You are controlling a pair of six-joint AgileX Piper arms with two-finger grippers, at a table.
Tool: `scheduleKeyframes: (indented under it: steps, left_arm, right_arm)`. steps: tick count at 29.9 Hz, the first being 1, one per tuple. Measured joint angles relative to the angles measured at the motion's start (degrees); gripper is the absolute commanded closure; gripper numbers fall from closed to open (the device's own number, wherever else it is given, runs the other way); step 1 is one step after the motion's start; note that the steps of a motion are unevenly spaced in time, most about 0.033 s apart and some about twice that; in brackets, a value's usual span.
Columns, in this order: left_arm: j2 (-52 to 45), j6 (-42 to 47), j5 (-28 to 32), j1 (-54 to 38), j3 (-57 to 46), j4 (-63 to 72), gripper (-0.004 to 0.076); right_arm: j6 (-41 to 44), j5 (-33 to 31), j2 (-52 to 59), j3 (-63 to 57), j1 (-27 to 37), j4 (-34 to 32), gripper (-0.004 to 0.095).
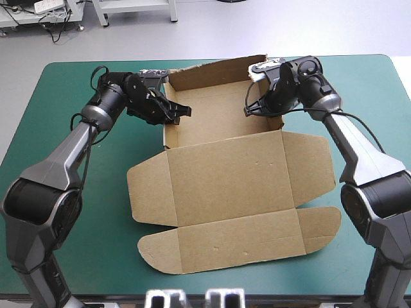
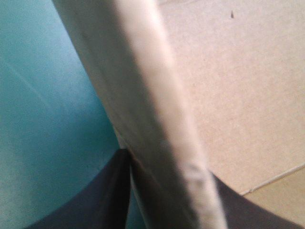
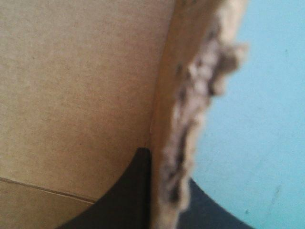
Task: Fold the box
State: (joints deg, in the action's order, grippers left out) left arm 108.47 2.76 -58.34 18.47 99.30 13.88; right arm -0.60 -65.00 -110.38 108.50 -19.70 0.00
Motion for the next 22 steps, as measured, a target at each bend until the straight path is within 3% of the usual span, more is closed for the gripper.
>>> scheduleKeyframes:
  steps: [7,15,22]
  left_arm:
    - [5.47,1.45,-6.16,0.81,6.22,-0.76,0.0542]
    - [10.49,1.10,-11.48,1.54,7.14,-3.57,0.0736]
    - [11.61,1.04,-12.07,1.54,7.77,-4.35,0.0734]
  right_arm:
    - [0.05,-3.61,-1.39,-0.04,2.42,1.99,0.0931]
    - [-0.31,-5.84,-6.43,-0.10,2.57,4.92,0.0932]
    - [-0.26,-6.20,-8.45,-0.10,2.81,5.63,0.0932]
